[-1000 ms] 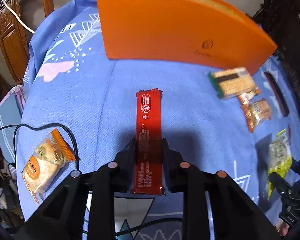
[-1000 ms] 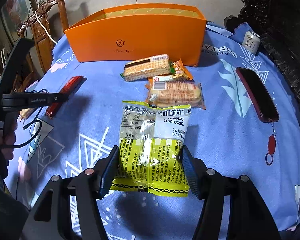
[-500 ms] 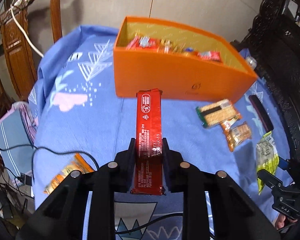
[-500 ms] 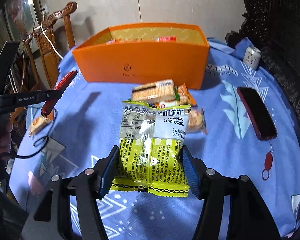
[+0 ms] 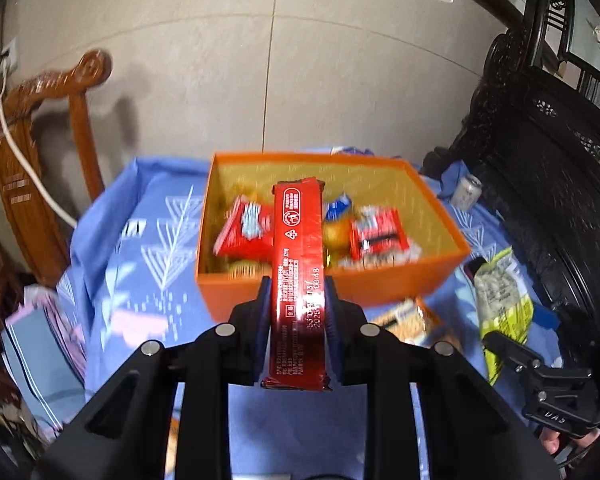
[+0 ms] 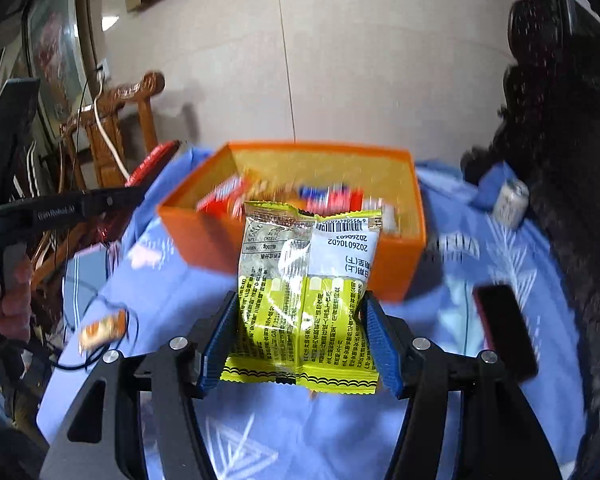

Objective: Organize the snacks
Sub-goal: 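Carry both bags over the orange box and open both tools to drop them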

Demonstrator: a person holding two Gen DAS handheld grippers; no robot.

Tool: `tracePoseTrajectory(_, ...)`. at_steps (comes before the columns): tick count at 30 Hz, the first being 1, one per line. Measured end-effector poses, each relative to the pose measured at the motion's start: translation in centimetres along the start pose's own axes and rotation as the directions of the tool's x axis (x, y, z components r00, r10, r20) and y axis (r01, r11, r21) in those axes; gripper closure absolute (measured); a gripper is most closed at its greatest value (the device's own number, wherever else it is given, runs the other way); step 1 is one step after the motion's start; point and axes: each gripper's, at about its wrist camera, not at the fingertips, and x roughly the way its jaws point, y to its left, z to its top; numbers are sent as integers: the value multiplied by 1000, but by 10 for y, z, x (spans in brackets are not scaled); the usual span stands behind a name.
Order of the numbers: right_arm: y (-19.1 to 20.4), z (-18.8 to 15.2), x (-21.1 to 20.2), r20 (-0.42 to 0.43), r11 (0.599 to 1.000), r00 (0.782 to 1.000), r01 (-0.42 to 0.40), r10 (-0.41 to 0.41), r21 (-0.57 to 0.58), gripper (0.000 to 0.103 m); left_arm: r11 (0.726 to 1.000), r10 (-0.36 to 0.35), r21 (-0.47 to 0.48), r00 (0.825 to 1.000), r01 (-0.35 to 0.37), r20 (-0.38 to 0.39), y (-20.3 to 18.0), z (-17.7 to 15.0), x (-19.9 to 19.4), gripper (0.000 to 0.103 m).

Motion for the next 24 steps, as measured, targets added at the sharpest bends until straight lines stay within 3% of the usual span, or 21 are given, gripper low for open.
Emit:
tracePoseTrajectory(9, -15, 83, 32, 87, 1000, 996, 12, -10, -18, 41, 999, 25, 34, 999, -26, 25, -8, 71, 34, 79)
tracePoseTrajectory(17, -24, 119, 79, 63, 1000, 998, -9, 11, -23, 38, 997, 57, 56, 998, -57, -6, 1, 106, 80, 79)
tracePoseTrajectory(18, -23, 120, 84, 54, 1000, 998, -7, 9, -27, 38, 996, 62, 61, 998, -61, -14, 1, 107, 86, 71)
tracePoseTrajectory(19, -21, 121, 87, 55, 1000, 999, 5, -3, -31, 33, 995, 75, 67, 997, -73, -18, 2, 108, 91, 37)
tracePoseTrajectory(21, -19, 123, 89, 68, 999, 997, 30, -28, -26, 26, 984, 173, 43, 985, -174, 21, 7, 108, 93, 4)
tracePoseTrajectory(24, -21, 118, 87, 71, 1000, 997, 25, -24, -6, 26, 989, 147, -14, 988, -146, 48, 17, 104, 84, 4)
